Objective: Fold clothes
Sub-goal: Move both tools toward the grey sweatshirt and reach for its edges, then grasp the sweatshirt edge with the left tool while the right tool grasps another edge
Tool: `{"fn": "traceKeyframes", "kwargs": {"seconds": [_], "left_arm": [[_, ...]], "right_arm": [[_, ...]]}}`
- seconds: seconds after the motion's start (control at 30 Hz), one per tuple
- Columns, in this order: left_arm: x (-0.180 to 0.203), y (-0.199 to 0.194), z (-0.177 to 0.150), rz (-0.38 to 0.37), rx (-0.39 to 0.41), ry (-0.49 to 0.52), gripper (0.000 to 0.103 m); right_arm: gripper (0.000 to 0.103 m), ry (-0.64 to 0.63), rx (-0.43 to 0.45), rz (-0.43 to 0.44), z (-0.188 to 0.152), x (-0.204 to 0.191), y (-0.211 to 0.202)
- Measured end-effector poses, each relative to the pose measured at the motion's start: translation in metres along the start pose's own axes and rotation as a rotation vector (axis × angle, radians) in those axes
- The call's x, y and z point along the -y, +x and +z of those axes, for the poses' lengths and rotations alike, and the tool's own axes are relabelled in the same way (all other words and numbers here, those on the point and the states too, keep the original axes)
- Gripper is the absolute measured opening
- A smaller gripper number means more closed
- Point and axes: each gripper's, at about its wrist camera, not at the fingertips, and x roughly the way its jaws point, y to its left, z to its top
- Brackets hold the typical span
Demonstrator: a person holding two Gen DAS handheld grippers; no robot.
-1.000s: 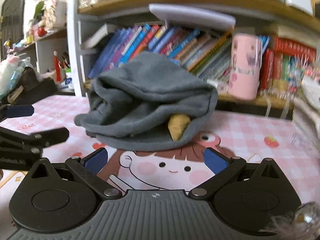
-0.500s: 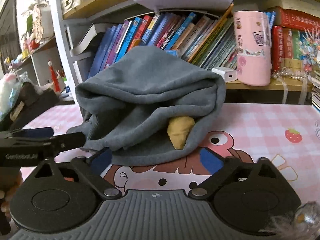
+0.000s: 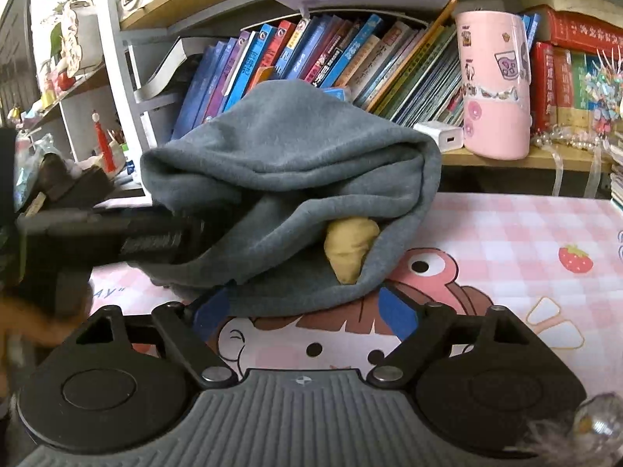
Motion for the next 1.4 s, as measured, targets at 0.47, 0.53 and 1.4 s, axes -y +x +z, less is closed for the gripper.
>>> {"fn": "traceKeyframes", "kwargs": {"seconds": [0.47, 0.53, 1.4], "left_arm": [[-0.146, -0.061, 0.035, 0.424, 0.053, -0.163, 0.042], [-0.136, -0.065, 0.024, 0.419, 0.019, -0.083, 0.06], [0.012, -0.009, -0.021, -0.087, -0.156, 0.355, 0.009]], "right_arm": [[0.084, 0.002, -0.029, 0.007, -0.001, 0.0, 0.002], [0.084, 0.004, -0.031, 0.007, -0.001, 0.001, 0.003], [0.084, -0.017, 0.001, 0.009, -0.001, -0.004, -0.005]]}}
